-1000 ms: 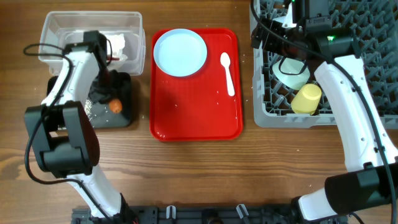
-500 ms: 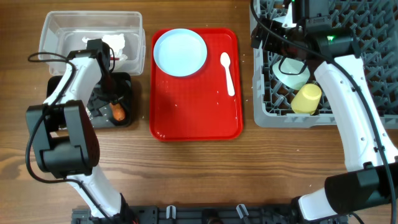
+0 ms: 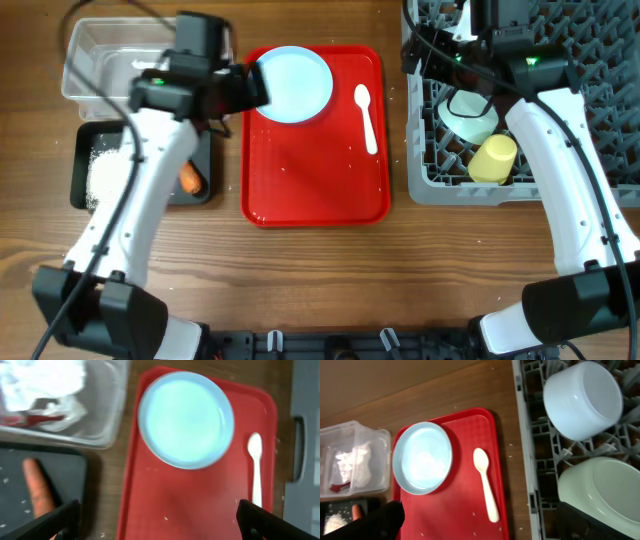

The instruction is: Sort waste into correct bins and load items into the dishwasher rack

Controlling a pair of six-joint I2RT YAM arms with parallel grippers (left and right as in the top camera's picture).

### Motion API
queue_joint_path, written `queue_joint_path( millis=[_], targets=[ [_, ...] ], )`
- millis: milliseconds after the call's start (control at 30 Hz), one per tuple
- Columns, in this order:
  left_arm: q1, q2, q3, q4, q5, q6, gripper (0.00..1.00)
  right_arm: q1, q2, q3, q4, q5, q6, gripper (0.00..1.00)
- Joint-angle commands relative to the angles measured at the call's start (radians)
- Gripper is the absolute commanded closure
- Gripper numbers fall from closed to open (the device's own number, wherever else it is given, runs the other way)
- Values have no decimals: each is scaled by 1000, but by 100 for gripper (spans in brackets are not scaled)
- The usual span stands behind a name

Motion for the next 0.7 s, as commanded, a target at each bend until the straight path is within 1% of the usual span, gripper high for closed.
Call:
queue_joint_path(
  millis=[0,67,133,300,333,400,500,667],
  targets=[
    [-32,-13,14,5,-87,26,1,20,31,-7,77,-94,-24,2],
    [-22,-42,20,6,-87,16,2,56,51,-7,148,-98,-16,4],
    [-8,-77,20,5,-87,8,2,113,95,-7,229,-95,20,13],
    [0,-84,20,-1,-88,8,3,205,246,-7,361,-82,163,14],
    [0,-80,20,-11,-90,8,3,220,293,-7,393,-81,194,16],
    [0,-71,19,-23,-131,8,4,237,378,-7,433,-63,258,19],
    [0,-44,19,-54,-219,8,5,240,494,-7,490,-52,347,20],
    [0,6,19,-101,-290,6,8,242,588,-7,554,-29,362,28]
  ],
)
